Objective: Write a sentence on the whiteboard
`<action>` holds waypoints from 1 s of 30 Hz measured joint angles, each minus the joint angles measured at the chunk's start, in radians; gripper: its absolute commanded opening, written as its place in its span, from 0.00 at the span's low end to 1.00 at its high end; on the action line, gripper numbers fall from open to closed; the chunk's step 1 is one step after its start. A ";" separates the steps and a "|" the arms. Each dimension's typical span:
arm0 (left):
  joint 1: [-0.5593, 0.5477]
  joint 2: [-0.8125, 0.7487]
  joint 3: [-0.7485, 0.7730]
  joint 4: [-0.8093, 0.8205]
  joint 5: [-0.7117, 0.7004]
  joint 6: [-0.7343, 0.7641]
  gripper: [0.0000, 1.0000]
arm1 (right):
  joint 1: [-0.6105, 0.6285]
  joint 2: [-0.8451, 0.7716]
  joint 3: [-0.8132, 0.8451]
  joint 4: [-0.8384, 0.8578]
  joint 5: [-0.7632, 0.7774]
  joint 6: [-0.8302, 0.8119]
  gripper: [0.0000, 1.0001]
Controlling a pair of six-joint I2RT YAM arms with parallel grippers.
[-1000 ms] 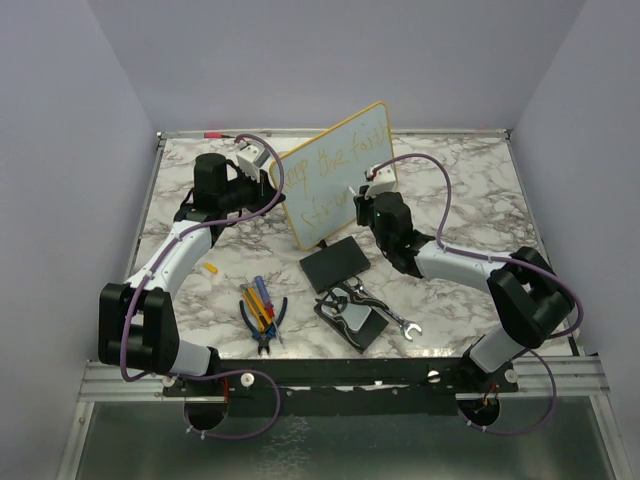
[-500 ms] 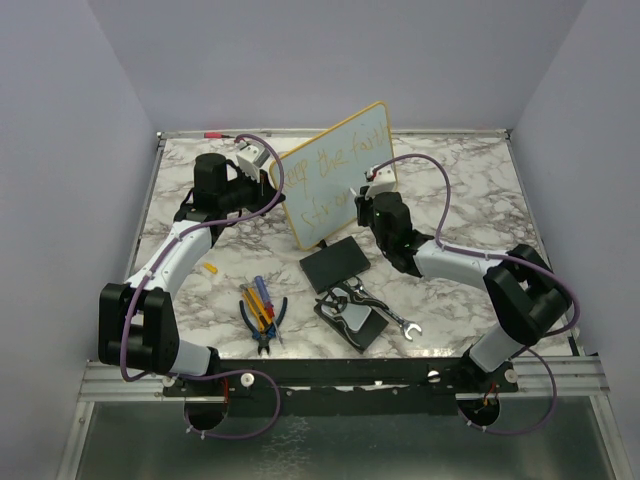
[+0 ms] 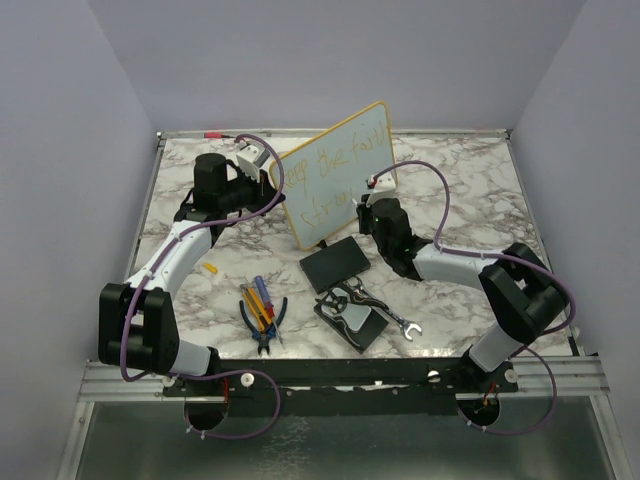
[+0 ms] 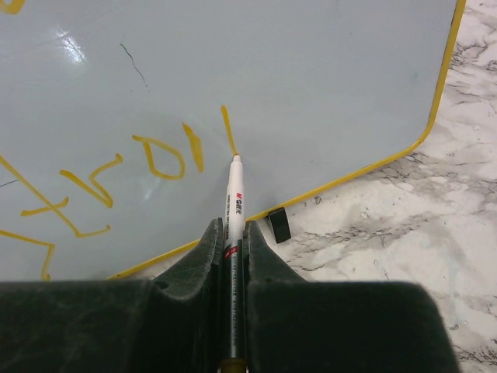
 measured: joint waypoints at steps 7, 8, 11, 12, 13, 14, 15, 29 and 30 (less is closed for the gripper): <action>0.000 0.000 0.000 0.000 0.000 0.000 0.00 | 0.000 -0.002 0.000 0.000 0.000 -0.001 0.01; 0.000 0.000 0.000 0.000 0.000 0.000 0.00 | 0.000 -0.004 -0.002 0.000 0.000 -0.001 0.01; 0.000 0.000 0.000 -0.001 0.000 0.000 0.00 | 0.000 -0.018 -0.007 -0.001 0.000 -0.003 0.01; 0.000 0.000 0.000 -0.001 0.000 0.000 0.00 | 0.000 -0.023 -0.007 -0.001 0.000 -0.005 0.01; 0.000 0.000 0.000 -0.001 0.000 0.000 0.00 | 0.000 -0.028 -0.007 -0.001 0.000 -0.007 0.01; 0.000 0.000 0.000 -0.001 0.001 0.000 0.00 | 0.000 -0.034 -0.007 -0.001 0.000 -0.010 0.01; 0.000 0.000 0.000 -0.001 0.001 0.000 0.00 | 0.000 -0.039 -0.007 -0.001 0.000 -0.013 0.01; 0.000 0.000 0.000 -0.001 0.002 0.000 0.00 | 0.000 -0.076 -0.005 -0.001 -0.089 -0.038 0.01; 0.000 0.000 0.000 -0.001 0.002 0.000 0.00 | 0.000 -0.076 -0.005 -0.001 -0.093 -0.039 0.01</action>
